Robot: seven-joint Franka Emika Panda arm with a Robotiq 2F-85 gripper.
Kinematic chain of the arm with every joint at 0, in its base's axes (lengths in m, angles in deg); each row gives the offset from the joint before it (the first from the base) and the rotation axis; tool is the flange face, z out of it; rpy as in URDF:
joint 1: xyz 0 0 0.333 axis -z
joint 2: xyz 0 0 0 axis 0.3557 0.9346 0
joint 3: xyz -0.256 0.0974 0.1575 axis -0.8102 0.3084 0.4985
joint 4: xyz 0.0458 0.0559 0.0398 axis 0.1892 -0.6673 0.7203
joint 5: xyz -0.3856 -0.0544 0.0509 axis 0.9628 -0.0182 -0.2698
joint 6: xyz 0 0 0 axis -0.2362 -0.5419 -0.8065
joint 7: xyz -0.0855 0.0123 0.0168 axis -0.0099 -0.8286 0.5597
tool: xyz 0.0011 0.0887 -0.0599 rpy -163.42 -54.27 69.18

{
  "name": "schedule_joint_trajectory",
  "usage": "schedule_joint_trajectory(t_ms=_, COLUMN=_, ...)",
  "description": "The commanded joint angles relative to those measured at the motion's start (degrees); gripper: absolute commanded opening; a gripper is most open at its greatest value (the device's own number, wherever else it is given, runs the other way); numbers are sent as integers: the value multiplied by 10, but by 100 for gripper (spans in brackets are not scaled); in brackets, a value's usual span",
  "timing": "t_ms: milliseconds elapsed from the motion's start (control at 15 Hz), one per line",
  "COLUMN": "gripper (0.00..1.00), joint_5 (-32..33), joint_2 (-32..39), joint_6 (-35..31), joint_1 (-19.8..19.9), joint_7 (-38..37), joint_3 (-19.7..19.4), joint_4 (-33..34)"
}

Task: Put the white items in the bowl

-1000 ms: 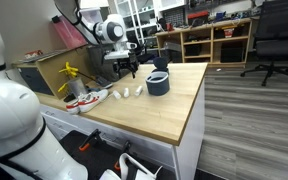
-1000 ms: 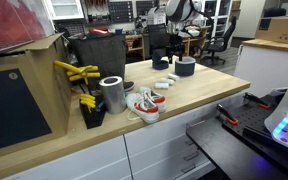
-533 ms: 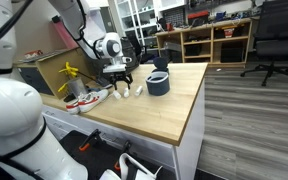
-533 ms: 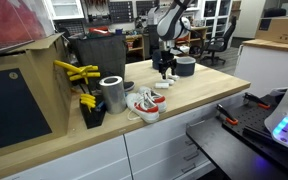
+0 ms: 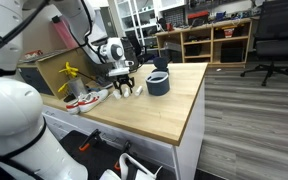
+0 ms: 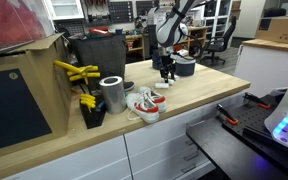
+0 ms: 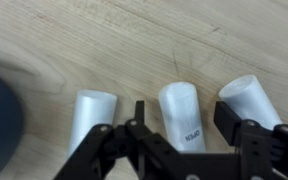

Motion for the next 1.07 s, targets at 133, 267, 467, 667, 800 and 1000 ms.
schedule_joint_trajectory(t_ms=133, gripper=27, joint_5=4, joint_2=8, joint_6=0, joint_1=-7, joint_7=-1, joint_3=6, joint_4=11)
schedule_joint_trajectory(t_ms=267, gripper=12, joint_5=8, joint_2=-2, joint_6=-4, joint_1=-12, joint_7=-2, joint_3=9, joint_4=2)
schedule_joint_trajectory(t_ms=467, gripper=6, joint_5=27, joint_2=-30, joint_6=2, joint_1=-25, joint_7=-13, joint_3=3, joint_4=-16)
schedule_joint_trajectory(t_ms=667, gripper=6, joint_5=38, joint_2=-69, joint_6=22, joint_1=-26, joint_7=-18, joint_3=-1, joint_4=-38)
schedule_joint_trajectory(t_ms=800, gripper=6, joint_5=35, joint_2=-100, joint_6=26, joint_1=-20, joint_7=-20, joint_3=-3, joint_4=-55)
schedule_joint_trajectory(t_ms=1000, gripper=6, joint_5=27, joint_2=-145, joint_6=36, joint_1=-8, joint_7=-27, joint_3=-12, joint_4=-74)
